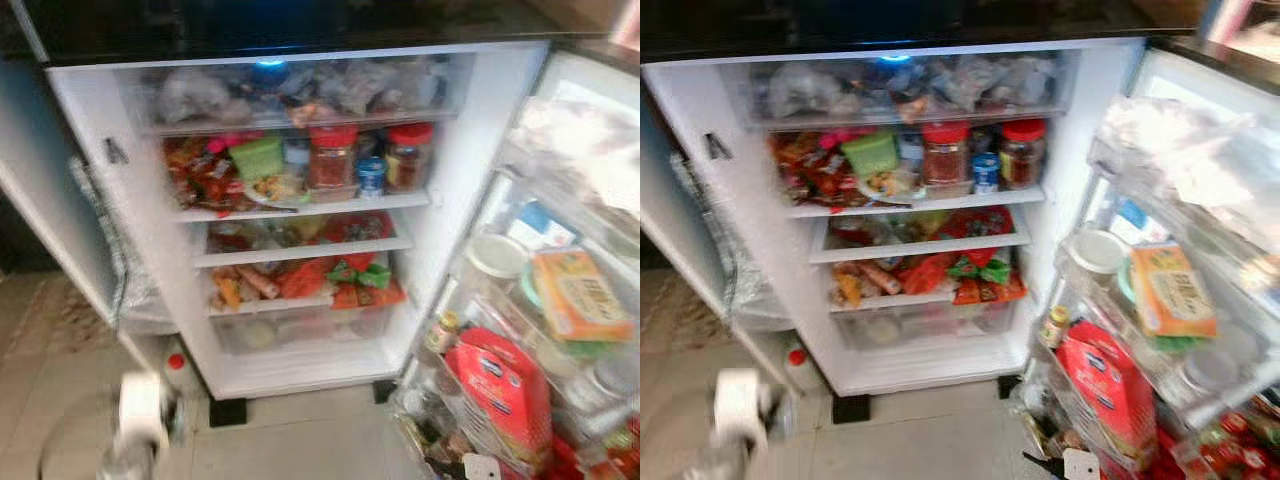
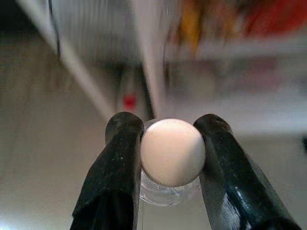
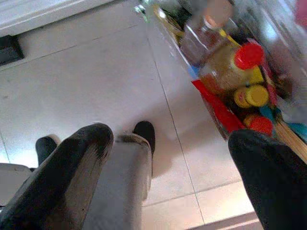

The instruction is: Restocking fridge

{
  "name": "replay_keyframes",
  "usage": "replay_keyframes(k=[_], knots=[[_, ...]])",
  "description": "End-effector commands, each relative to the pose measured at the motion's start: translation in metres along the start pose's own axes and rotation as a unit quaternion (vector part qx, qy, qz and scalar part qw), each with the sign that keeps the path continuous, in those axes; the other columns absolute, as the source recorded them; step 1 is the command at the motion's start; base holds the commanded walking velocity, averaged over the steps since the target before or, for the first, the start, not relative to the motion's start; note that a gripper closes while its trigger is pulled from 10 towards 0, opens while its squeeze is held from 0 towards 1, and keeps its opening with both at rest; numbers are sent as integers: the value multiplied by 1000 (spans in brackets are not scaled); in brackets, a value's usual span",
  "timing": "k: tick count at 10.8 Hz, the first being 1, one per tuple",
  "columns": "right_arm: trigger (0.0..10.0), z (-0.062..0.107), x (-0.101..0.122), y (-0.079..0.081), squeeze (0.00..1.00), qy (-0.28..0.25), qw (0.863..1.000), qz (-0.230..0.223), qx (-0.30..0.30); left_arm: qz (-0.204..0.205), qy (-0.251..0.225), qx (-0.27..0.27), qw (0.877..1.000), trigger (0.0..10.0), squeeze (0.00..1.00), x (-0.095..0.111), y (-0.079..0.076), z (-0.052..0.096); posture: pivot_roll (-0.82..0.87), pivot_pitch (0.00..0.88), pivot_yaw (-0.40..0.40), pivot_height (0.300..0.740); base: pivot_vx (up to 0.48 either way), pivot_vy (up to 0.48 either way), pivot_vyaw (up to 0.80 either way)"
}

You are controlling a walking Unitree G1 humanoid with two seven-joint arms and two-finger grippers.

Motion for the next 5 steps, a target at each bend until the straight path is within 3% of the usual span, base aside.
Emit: replay_keyframes(k=[1,5], knots=[[10000,0,-1,-2,0,3,1000,-1,-4,14,-11,-5,1000,10000,0,-3,-3,4,-53,0,-6,740,0,0,0],[10000,1,-2,-7,0,7,1000,20,-21,34,-125,-57,990,10000,0,38,-23,5,-29,0,-13,740,0,0,0]])
Point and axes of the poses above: a point about 5 cm out from each wrist's last joint towards the gripper, its own z axis pointing back from the gripper into the wrist, its own x axis along the axis of the wrist's last joint, y = z × x, the point moved 1 cm from there along -z, pointing out of the wrist towards the gripper, and after that the axes turned 1 degree about z, right-handed, at the moved point
